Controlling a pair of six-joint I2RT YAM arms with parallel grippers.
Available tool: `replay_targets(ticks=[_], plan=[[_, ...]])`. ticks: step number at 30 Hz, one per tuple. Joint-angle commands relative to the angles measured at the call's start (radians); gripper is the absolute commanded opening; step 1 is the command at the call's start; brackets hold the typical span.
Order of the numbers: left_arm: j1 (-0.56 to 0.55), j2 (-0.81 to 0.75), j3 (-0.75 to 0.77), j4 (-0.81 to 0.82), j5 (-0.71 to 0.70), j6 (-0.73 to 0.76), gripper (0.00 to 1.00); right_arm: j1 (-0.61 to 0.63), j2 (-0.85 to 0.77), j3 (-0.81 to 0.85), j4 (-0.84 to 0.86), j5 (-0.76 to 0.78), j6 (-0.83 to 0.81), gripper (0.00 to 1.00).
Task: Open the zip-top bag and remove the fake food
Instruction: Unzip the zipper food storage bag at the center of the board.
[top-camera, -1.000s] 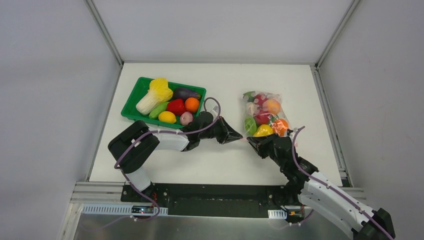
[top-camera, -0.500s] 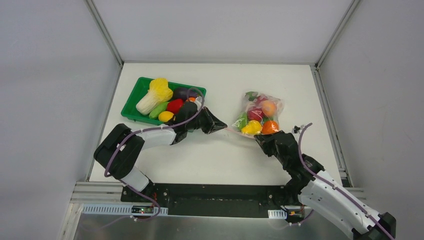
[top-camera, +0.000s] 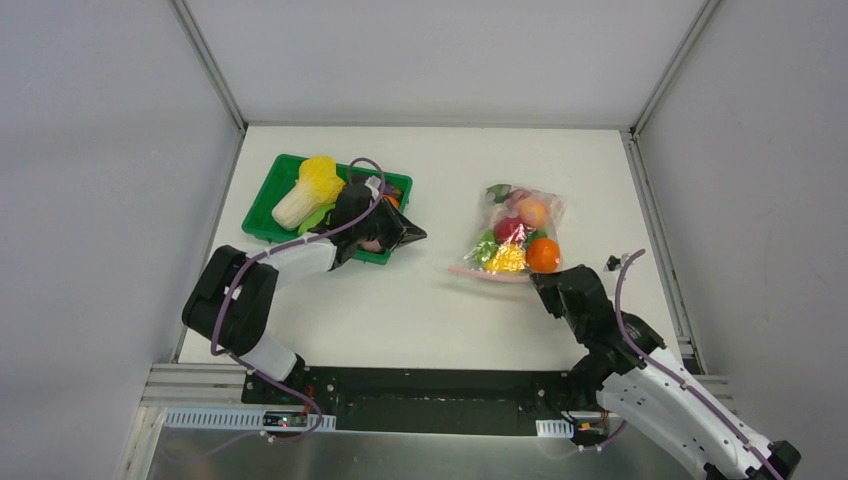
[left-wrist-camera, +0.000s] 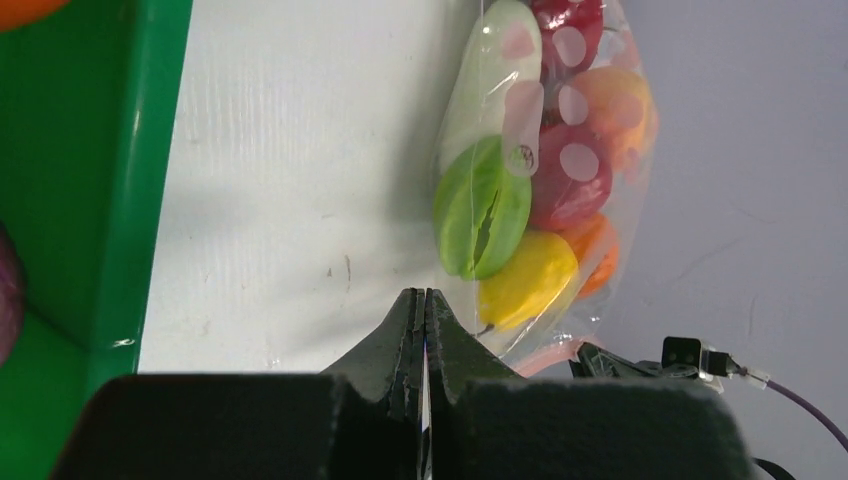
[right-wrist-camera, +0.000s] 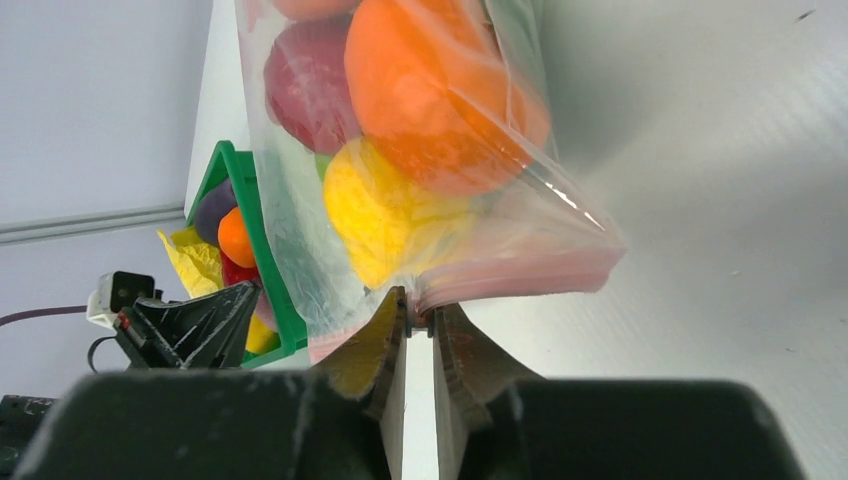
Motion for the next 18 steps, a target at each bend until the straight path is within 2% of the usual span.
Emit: replay_targets(ticks=[1, 6, 9, 13, 18], plan=[[0.026, -0.040, 0.094, -0.090, 0.021, 0.114, 0.00, 0.000, -0.036, 0.070, -0.109, 0.081, -0.012, 0.12], [0.010, -0.003, 0.197, -0.163, 0.122, 0.173, 0.02, 0.000, -0.034, 0.074, -0.115, 0.065, -0.016, 0.12], [-0.035, -0.002, 0.233, -0.242, 0.155, 0.230, 0.28, 0.000, -0.007, 0.068, -0.076, 0.034, -0.019, 0.11], [-0.095, -0.014, 0.232, -0.322, 0.139, 0.286, 0.57, 0.000, 0.031, 0.065, -0.014, -0.001, -0.034, 0.11], [-0.139, 0.001, 0.200, -0.340, 0.128, 0.301, 0.73, 0.000, 0.064, 0.075, 0.026, -0.023, -0.060, 0.11]])
